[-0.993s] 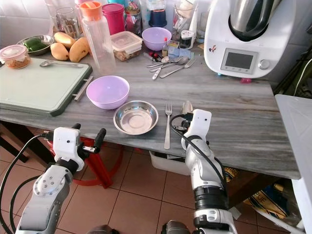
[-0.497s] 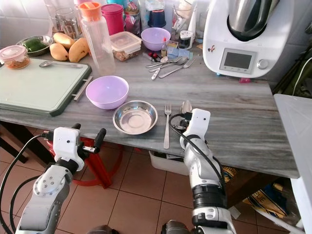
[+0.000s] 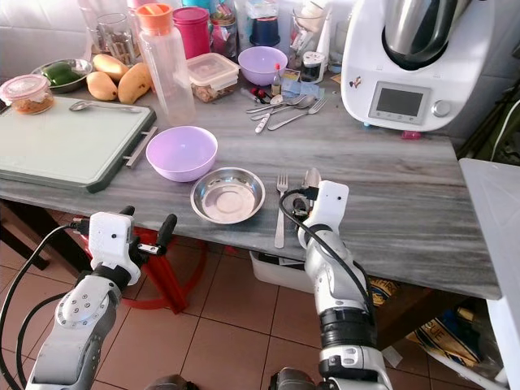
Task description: Setting the table
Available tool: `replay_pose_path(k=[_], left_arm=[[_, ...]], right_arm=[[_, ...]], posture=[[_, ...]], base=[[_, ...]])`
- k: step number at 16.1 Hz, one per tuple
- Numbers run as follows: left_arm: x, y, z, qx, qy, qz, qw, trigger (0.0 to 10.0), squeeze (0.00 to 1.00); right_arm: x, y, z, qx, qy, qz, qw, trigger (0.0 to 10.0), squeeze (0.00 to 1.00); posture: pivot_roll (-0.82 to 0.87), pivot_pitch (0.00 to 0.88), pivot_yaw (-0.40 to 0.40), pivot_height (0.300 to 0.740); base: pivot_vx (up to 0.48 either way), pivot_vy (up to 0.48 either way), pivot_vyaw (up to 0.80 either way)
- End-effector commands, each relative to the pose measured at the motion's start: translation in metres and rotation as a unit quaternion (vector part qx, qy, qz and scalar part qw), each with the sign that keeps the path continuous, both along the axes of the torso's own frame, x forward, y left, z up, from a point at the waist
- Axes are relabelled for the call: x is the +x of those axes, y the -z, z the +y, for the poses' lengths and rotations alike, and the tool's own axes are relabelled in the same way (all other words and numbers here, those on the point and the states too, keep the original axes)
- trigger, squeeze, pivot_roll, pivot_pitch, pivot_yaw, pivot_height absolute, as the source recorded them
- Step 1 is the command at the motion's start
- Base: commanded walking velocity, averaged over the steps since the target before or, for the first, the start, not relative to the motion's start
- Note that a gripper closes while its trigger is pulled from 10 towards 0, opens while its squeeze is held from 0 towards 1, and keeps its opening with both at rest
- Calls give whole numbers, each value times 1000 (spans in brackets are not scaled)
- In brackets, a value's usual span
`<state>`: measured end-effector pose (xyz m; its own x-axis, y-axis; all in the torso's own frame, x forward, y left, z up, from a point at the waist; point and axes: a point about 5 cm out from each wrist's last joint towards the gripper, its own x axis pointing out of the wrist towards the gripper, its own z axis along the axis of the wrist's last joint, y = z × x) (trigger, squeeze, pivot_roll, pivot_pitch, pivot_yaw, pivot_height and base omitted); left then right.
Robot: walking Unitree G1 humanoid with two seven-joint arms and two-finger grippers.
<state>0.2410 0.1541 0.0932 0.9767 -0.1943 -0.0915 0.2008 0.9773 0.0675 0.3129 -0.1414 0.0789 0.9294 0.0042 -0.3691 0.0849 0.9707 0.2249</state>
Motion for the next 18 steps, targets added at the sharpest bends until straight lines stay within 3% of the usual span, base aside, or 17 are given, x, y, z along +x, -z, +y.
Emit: replay_pose_path(k=[1,11,17,18], left_arm=[[1,1,-1,2,5,3,1000,10000,0],[3,1,-1,3,6,2,1000,10000,0],[2,3,-1,2,6,3,1000,10000,0],[1,4,-1,-4,6,3,1000,10000,0]], right_arm=[[-7,11,1,1,-6,30,1000,10000,1000],[-4,-7,-10,-30,10,-32,999,10000,1000],[0,-21,-10,-18,19,-91,996,10000,1000],[-1,-27,-10,-33,15,-120,992,10000,1000]], posture=[[24,2,18,740],[23,0,19,740],[21,0,21,740],[21,0,15,740]], base=[[0,0,0],[0,0,0],[0,0,0],[0,0,0]])
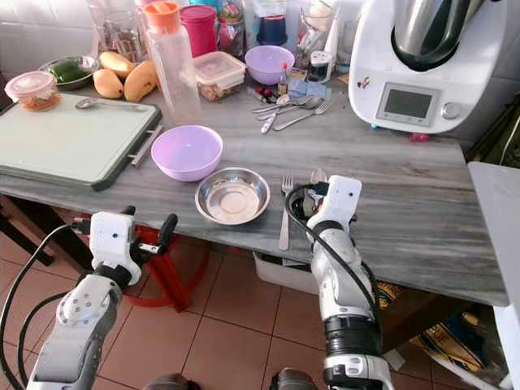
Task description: Setting the table
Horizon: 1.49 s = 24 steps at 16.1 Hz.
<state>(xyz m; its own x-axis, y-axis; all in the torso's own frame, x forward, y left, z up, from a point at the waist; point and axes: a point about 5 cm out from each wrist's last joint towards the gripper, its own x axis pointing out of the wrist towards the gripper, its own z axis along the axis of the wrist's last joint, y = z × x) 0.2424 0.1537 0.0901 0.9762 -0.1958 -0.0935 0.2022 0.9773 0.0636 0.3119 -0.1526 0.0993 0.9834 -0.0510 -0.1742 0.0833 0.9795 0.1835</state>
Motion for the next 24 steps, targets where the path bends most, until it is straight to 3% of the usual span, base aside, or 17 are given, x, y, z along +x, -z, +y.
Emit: replay_pose_path(k=[1,3,4,5,6,10,11,14,18,24], left_arm=[[0,1,-2,-10,5,0,1000,10000,0],[7,-2,-1,-15,-19,-6,1000,10000,0],[9,-1,1,-17,-30,-3,999,10000,0],[11,0,1,-22,-35,-2,999,10000,0],[13,-2,-3,-26,-34,-7,999,10000,0],[15,-1,-9,-32,-29,-15,999,10000,0],[17,-1,-11,-32,-27,-16,999,10000,0],[21,-3,-11,-28,-27,-18,999,10000,0],[12,1,-10,-23,-22,-10,999,10000,0],[2,-4,-4,-14,-14,-3,1000,10000,0]], right_arm=[[0,-8,0,-25,-10,-31,999,10000,1000],[-3,-19,-7,-97,-20,-76,992,10000,1000],[-6,-19,-10,-103,-18,-82,991,10000,1000],[-8,-19,-14,-112,-16,-86,990,10000,933],[-12,-22,-21,-127,-14,-93,987,10000,4],[-24,-22,-27,-151,-20,-117,981,10000,0],[-29,-15,-29,-172,-17,-100,980,10000,0],[-34,5,-45,-128,49,-22,990,10000,0],[-30,17,-63,-144,97,43,984,10000,0],[-13,23,-50,-131,73,86,985,10000,0]], posture=[[22,0,11,740],[25,0,1,740],[23,0,0,740],[20,0,-4,740],[21,0,-7,740],[9,0,-5,740],[7,0,-4,740],[1,0,-1,740],[16,0,5,740],[48,0,19,740]], base=[[0,0,0],[0,0,0],[0,0,0],[0,0,0],[0,0,0],[0,0,0],[0,0,0],[0,0,0],[0,0,0],[0,0,0]])
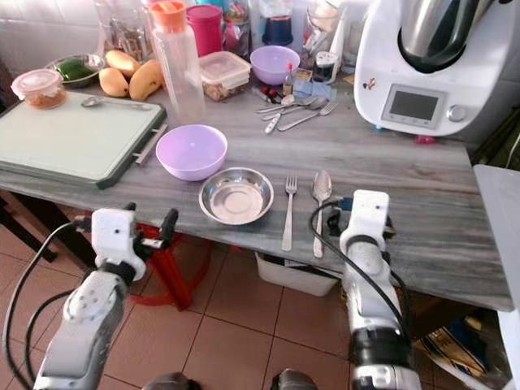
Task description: Setting the table
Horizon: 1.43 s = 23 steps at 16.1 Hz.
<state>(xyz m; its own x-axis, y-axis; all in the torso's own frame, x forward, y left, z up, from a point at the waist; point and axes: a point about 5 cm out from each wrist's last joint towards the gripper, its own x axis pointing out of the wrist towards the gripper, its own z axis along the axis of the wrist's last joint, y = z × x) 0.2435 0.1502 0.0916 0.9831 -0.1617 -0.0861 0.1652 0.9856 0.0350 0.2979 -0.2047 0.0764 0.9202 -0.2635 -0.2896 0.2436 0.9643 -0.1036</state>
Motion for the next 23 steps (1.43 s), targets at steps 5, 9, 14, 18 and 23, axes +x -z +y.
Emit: replay_pose_path(k=[5,9,14,18,23], left_arm=[[-12,-2,5,1,16,20,1000,10000,0],[-27,-2,1,-50,87,47,994,10000,0],[-27,-3,0,-47,91,52,993,10000,0],[-27,-4,0,-51,95,55,993,10000,0],[-26,-4,-1,-50,96,54,993,10000,0]], right_arm=[[2,7,13,17,-20,25,999,10000,0],[2,11,18,26,-36,38,998,10000,0],[7,9,24,36,-53,38,997,10000,0],[8,9,29,46,-63,36,996,10000,0],[12,8,36,54,-73,34,995,10000,0]], posture=[[67,34,22,740],[69,40,22,740],[70,38,19,740],[71,39,20,740],[70,37,21,740]], base=[[0,0,0],[0,0,0],[0,0,0],[0,0,0],[0,0,0]])
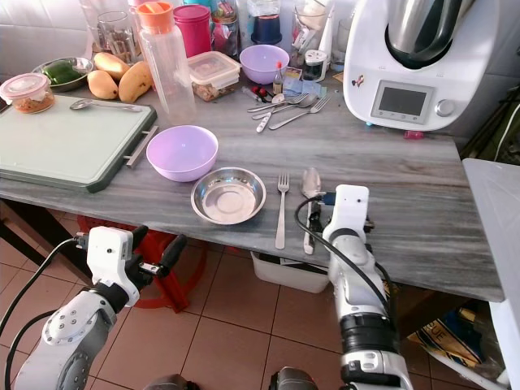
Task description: Setting the table
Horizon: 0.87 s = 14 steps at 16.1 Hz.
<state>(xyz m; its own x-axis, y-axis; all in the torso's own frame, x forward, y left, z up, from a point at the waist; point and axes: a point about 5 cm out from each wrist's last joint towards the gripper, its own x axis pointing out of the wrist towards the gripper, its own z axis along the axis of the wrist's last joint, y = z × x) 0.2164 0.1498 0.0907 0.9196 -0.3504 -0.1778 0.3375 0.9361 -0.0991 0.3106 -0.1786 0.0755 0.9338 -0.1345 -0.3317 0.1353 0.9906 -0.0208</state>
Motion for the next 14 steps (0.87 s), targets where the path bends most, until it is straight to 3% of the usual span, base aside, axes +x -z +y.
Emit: replay_pose_path(k=[1,7,14], left_arm=[[1,-5,-1,2,5,-8,1000,10000,0],[2,-6,-2,1,4,-10,1000,10000,0],[6,-6,-3,0,5,-13,1000,10000,0]], right_arm=[[0,6,11,9,-21,20,1000,10000,0],[2,5,11,7,-21,16,1000,10000,0],[-12,-9,-10,-9,34,-10,999,10000,0]], posture=[[71,38,21,740],[69,39,18,740],[57,26,18,740]], base=[[0,0,0],[0,0,0],[0,0,0]])
